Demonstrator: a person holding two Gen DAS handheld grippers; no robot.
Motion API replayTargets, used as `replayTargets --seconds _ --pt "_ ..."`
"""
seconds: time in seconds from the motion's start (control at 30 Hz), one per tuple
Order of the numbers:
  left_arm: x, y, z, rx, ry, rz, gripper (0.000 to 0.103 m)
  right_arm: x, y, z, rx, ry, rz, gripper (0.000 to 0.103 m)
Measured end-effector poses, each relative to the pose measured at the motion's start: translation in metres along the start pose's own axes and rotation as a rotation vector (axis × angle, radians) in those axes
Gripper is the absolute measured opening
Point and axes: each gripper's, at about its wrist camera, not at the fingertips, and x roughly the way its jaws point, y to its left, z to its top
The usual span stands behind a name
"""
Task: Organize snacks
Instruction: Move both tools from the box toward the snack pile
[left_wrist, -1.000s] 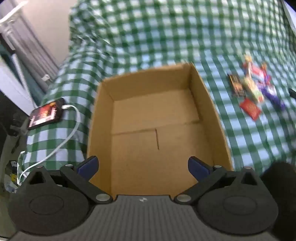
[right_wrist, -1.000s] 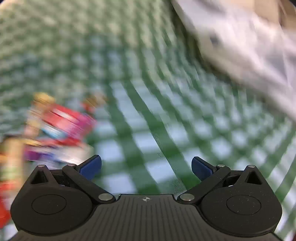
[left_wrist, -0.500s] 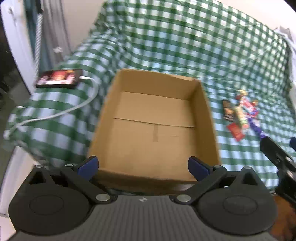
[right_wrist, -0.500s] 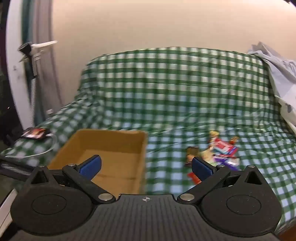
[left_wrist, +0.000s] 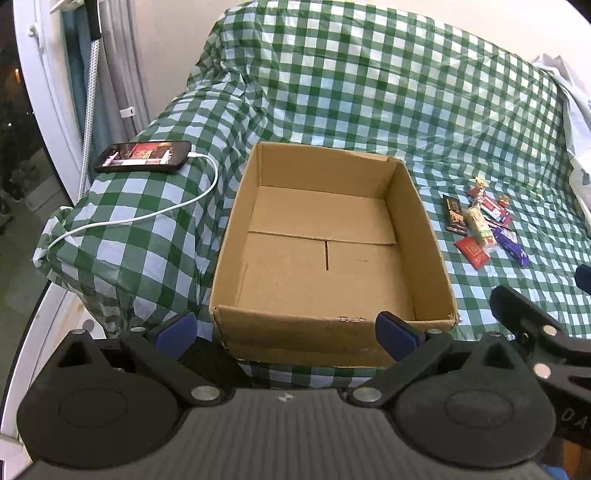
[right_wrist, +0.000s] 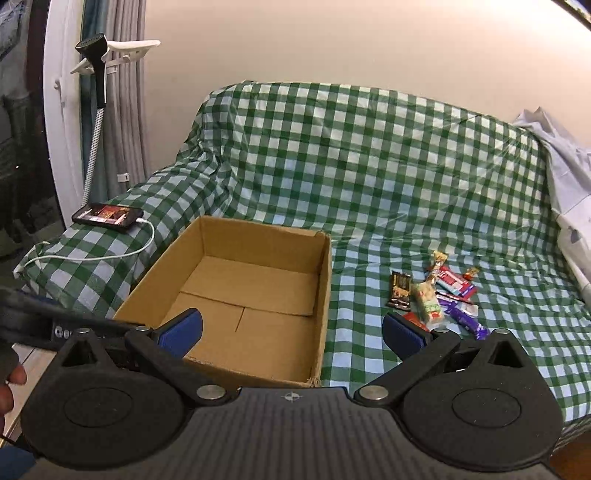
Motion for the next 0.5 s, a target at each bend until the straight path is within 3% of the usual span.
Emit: replayTargets --seconds 0.5 --pt "0.002 -0.0023 0.001 -0.003 0.037 0.024 0.103 0.0054 0.005 -0.0042 0.002 0.038 0.013 0.103"
